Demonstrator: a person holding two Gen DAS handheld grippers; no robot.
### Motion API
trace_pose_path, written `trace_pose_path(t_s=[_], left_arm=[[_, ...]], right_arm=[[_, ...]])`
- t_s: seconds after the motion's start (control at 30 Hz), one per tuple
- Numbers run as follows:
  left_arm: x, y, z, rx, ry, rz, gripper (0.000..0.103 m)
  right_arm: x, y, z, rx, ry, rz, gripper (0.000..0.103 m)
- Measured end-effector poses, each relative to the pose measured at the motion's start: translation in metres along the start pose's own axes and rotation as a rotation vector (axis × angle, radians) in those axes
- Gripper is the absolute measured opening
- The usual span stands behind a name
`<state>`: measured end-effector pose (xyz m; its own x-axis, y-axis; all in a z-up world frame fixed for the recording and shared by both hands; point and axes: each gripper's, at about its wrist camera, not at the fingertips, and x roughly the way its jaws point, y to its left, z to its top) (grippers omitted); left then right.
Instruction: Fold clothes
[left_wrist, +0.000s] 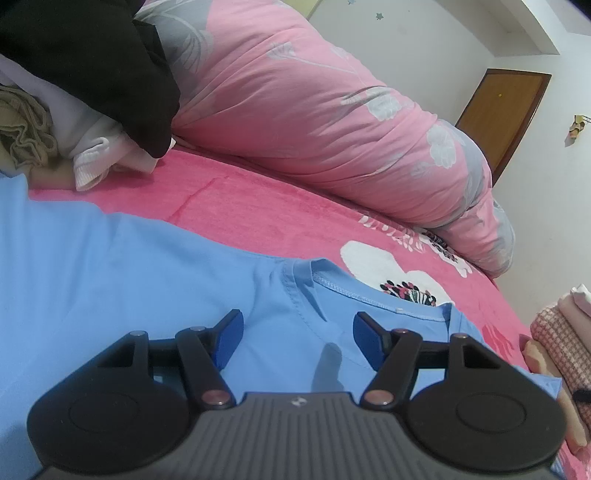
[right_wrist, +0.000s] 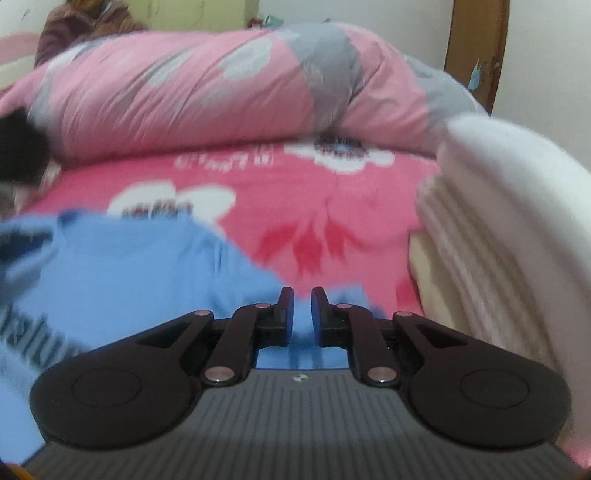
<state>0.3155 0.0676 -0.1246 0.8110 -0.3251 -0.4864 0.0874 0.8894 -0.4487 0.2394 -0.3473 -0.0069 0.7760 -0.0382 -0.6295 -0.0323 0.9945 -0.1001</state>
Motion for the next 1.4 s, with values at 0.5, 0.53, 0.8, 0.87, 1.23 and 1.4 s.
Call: trace_pose_path(t_s=[0.5, 0.53, 0.8, 0.87, 1.23, 1.4], left_arm=[[-0.002, 0.003, 0.001, -0.009, -0.005, -0.012, 0.068], [-0.002, 0.003, 0.001, -0.009, -0.005, -0.012, 0.068], [-0.003, 0.006, 0.002, -0.026, -0.007, -0.021, 0.068], [-0.003, 0.004, 0.003, -0.019, -0.005, -0.012, 0.068], [-0.023, -0.100, 0.001, 0.250, -0.058, 0.130, 0.077], [0.012, -0.190, -0.027, 0.485, 0.005, 0.041, 0.077]], right_arm=[[0.093, -0.011, 0.022, -0.033, 0.033, -0.037, 0.014], [0.094, -0.026, 0.026, 0.056, 0.018, -0.085, 0.015], [0.016, -0.085, -0.028, 0.419, -0.058, -0.082, 0.017], [0.001, -0.100, -0.056, 0.507, -0.033, -0.018, 0.017], [0.038, -0.114, -0.084, 0.671, -0.037, 0.193, 0.031], [0.053, -0.116, -0.078, 0.647, -0.098, 0.170, 0.025]])
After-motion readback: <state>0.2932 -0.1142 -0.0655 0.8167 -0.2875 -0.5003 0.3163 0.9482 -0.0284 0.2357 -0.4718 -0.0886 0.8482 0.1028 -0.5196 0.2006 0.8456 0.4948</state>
